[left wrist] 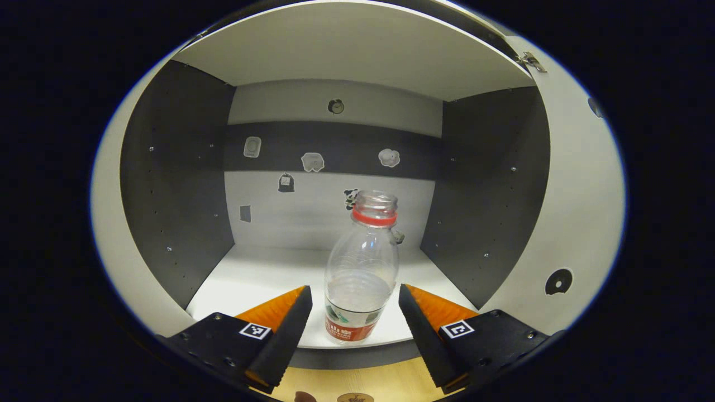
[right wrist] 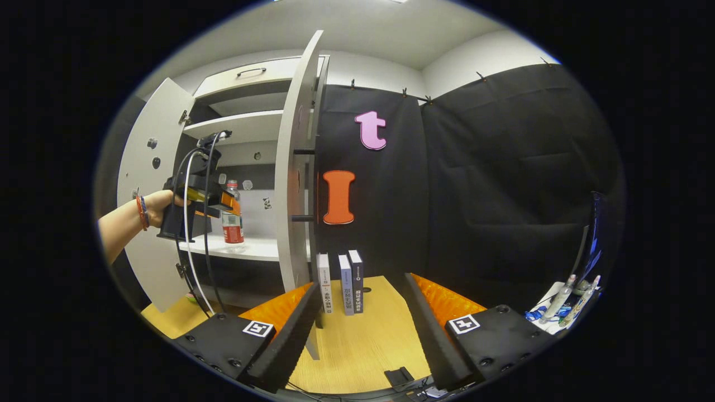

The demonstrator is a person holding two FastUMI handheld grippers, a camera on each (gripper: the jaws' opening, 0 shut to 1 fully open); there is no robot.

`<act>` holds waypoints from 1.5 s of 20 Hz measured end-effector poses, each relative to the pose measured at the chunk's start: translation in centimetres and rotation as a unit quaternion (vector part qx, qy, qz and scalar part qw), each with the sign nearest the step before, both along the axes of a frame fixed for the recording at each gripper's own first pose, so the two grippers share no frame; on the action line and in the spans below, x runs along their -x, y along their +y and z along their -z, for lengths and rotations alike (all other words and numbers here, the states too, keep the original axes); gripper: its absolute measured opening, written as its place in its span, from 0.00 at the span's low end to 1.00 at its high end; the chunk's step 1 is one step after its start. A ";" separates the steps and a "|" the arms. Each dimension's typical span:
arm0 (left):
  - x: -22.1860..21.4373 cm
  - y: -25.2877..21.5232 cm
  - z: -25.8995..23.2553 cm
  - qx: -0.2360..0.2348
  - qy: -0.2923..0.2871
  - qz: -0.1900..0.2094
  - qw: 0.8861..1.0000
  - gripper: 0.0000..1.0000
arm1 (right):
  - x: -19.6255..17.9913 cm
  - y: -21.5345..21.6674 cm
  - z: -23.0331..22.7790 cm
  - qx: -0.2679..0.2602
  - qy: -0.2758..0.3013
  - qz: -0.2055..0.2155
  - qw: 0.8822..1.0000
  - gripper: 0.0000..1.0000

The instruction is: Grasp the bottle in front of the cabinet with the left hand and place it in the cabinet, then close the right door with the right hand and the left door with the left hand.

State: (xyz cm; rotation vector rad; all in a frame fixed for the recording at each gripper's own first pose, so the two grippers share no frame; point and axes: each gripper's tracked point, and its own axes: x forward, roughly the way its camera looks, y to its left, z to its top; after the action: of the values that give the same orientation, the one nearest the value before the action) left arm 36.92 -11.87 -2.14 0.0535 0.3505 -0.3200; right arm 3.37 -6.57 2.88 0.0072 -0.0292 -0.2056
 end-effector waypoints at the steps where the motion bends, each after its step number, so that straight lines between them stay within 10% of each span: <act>1: 0.6 0.2 -0.6 0.002 -0.005 0.001 1.000 0.95 | -0.1 0.0 -0.1 0.002 0.001 -0.001 1.000 0.93; 17: 16.2 12.9 -10.0 0.031 -0.121 -0.048 0.991 0.95 | -5.1 0.4 -1.1 0.019 0.009 -0.051 0.998 0.98; 30: 26.3 22.3 -8.2 0.004 -0.145 -0.107 0.984 0.95 | -8.5 2.2 -1.1 0.020 0.022 -0.088 0.996 0.94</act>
State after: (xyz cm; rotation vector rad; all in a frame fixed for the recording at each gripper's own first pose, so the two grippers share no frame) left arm 10.60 10.39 6.04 0.0527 0.0647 -0.0980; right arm 11.90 -4.32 3.94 -0.0348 0.0114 -0.0288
